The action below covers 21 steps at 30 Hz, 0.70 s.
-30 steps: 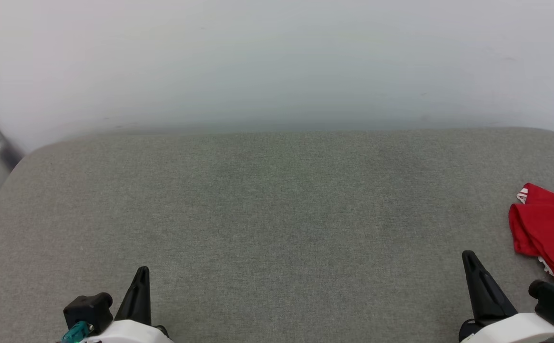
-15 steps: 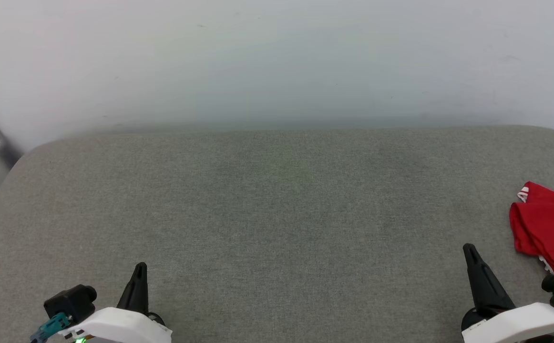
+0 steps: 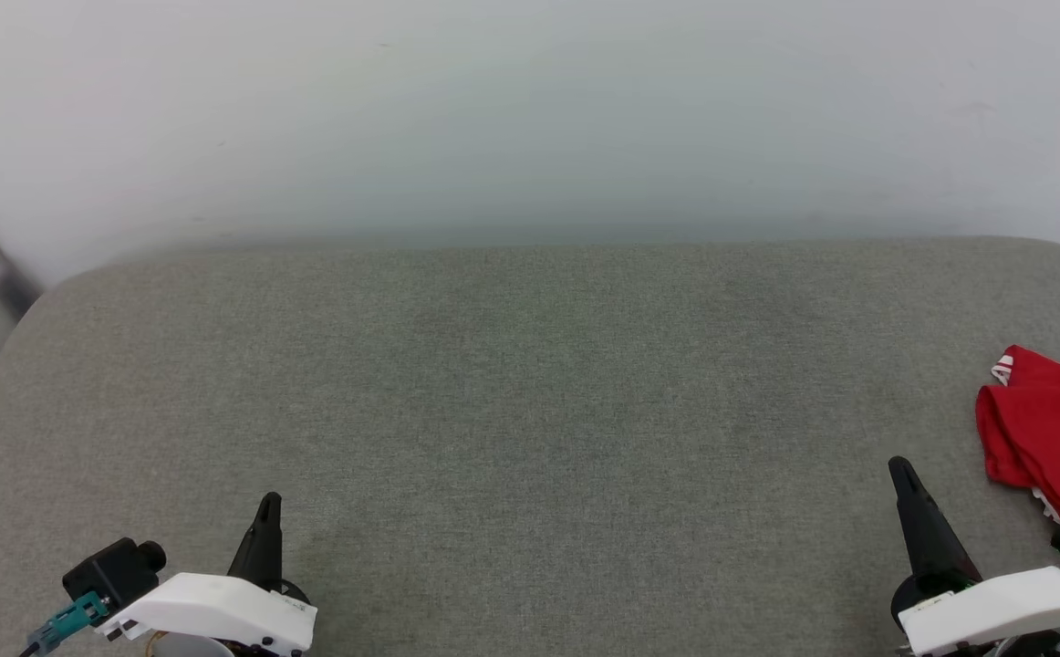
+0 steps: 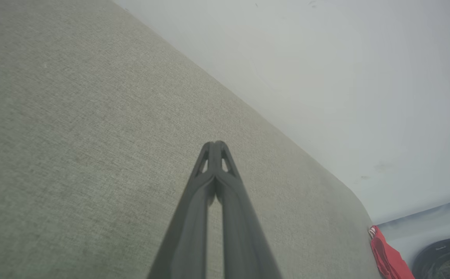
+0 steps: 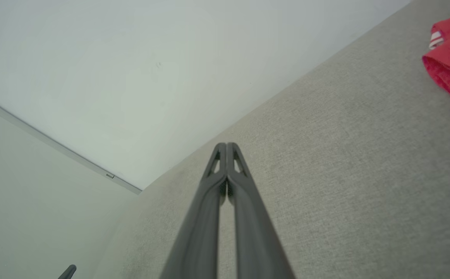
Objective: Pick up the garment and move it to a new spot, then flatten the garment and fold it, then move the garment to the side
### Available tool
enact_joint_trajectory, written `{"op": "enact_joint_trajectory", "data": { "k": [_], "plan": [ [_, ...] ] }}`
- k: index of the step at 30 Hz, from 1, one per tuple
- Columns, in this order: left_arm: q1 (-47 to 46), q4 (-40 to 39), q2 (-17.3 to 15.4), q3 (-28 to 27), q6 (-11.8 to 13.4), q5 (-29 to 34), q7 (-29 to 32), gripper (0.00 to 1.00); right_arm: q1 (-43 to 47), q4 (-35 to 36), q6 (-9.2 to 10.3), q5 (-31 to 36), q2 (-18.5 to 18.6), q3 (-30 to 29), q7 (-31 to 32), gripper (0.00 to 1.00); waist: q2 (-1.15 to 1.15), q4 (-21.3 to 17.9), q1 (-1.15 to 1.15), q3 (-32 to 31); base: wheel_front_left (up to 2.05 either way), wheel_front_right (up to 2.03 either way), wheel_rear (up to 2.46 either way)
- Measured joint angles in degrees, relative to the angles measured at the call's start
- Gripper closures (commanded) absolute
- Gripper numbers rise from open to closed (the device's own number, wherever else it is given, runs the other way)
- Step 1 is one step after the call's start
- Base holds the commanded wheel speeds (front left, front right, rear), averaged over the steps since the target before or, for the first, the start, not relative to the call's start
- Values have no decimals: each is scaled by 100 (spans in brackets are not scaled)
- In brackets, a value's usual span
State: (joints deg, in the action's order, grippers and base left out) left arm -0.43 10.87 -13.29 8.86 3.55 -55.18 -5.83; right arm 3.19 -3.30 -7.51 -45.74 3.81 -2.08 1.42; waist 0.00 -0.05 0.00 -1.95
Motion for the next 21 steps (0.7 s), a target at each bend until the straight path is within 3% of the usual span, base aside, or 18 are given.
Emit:
{"op": "enact_joint_trajectory", "data": {
  "k": [21],
  "plan": [
    [-159,90,311,-446,-335,-1178,366,100,-298,-327,1,-1512,15,-70,98,100,0,1,0,51,0,0,0]
  ]
}}
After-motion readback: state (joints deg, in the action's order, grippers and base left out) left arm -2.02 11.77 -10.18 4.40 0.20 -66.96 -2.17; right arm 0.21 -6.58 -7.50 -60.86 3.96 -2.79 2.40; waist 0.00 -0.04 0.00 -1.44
